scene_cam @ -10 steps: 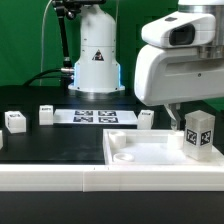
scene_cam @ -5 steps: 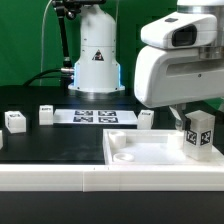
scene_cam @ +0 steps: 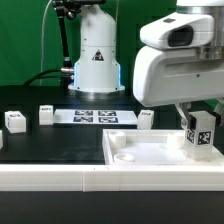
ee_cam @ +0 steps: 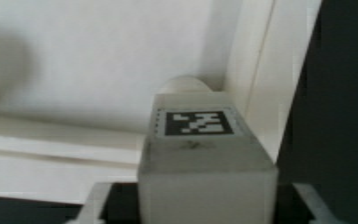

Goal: Assemble one leg

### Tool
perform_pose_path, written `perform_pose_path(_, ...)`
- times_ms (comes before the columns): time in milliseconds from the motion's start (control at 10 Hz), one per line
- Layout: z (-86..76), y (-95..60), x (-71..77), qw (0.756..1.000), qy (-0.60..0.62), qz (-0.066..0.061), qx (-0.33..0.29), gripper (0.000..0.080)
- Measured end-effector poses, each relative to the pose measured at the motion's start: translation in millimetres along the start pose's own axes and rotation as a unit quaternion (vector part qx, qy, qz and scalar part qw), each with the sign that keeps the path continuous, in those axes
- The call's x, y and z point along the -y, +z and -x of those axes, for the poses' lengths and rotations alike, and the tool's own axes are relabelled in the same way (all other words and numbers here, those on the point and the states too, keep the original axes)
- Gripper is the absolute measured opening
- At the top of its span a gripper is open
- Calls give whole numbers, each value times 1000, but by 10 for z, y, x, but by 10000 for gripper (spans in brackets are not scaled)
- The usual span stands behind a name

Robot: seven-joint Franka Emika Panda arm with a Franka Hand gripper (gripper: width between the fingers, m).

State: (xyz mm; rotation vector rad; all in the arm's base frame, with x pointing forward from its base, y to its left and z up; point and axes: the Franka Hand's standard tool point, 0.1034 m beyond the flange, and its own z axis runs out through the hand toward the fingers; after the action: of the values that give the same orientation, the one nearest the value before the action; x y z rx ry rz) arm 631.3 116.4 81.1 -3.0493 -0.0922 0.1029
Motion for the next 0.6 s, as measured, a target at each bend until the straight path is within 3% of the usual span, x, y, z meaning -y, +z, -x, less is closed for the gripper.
perform_pose_path(200,1,4,-8,994,106,-2,-6,290)
perform_pose_path(600,9,8,-24,944,330,-6,-17,290)
